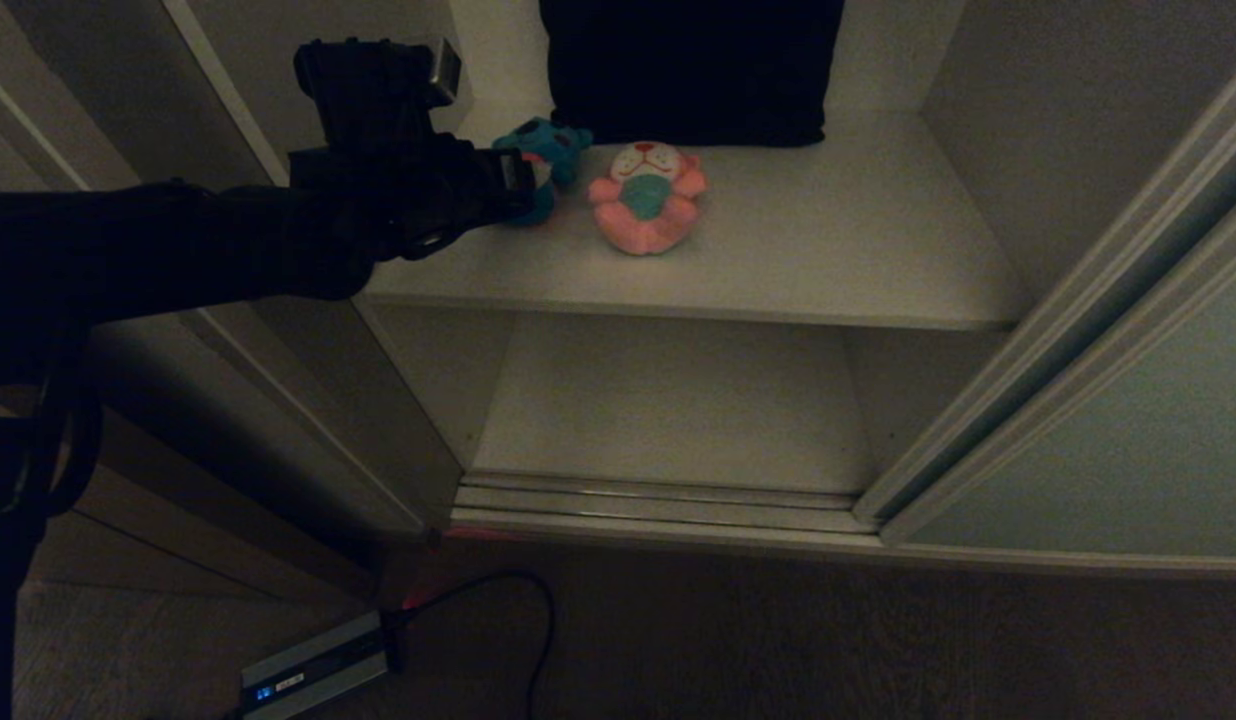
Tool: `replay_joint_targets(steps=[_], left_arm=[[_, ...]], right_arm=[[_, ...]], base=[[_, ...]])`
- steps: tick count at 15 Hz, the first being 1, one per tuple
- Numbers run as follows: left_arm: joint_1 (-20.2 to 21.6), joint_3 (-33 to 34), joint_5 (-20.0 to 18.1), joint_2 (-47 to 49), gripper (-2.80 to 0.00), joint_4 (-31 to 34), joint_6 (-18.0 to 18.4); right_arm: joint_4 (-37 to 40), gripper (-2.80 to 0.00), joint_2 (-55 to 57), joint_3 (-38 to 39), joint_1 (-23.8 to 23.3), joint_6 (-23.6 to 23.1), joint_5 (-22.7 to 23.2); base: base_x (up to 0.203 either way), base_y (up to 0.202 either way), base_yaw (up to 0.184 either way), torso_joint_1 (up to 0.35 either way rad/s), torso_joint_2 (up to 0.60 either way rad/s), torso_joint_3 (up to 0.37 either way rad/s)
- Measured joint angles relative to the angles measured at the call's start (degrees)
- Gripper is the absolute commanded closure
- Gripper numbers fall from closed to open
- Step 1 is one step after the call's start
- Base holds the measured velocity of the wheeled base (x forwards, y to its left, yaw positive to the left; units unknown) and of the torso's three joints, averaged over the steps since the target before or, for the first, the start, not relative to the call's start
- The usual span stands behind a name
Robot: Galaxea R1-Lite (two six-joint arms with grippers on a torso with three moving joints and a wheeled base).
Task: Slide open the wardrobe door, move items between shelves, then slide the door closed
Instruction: Place the blue doll on the lower shelf
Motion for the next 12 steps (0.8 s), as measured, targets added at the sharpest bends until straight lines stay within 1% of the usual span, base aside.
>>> replay_joint_targets(steps=[3,6,7,9,10,11,12], left_arm=[[-0.59,0.06,1.66,-0.16,-2.8,-0.09,0.34],[-0.62,0.52,3.28,-1.72,-2.8,0.52,2.51],[-0.49,0.59,3.22,-2.35,-2.8,1.83,2.72],[-0.34,0.61,2.6,-3.67,-2.8,6.92,3.75],[-0.11,0.61,1.48,-4.45,-2.8,9.71,4.63],[0.15,0.59,0.23,-4.99,-2.8,11.42,5.59],[0.32,0.51,-0.23,-5.39,-2.8,12.26,6.55]], right_arm=[[0.02,0.0,0.0,0.0,0.0,0.02,0.02],[0.02,0.0,0.0,0.0,0.0,0.0,0.02],[0.01,0.0,0.0,0.0,0.0,-0.03,0.0],[0.0,0.0,0.0,0.0,0.0,0.0,0.02],[0.0,0.0,0.0,0.0,0.0,0.0,0.02],[0.02,0.0,0.0,0.0,0.0,0.02,0.0],[0.02,0.0,0.0,0.0,0.0,0.0,0.02]], base=[[0.0,0.0,0.0,0.0,0.0,0.0],[0.0,0.0,0.0,0.0,0.0,0.0],[0.0,0.0,0.0,0.0,0.0,0.0],[0.0,0.0,0.0,0.0,0.0,0.0],[0.0,0.0,0.0,0.0,0.0,0.0],[0.0,0.0,0.0,0.0,0.0,0.0],[0.0,0.0,0.0,0.0,0.0,0.0]])
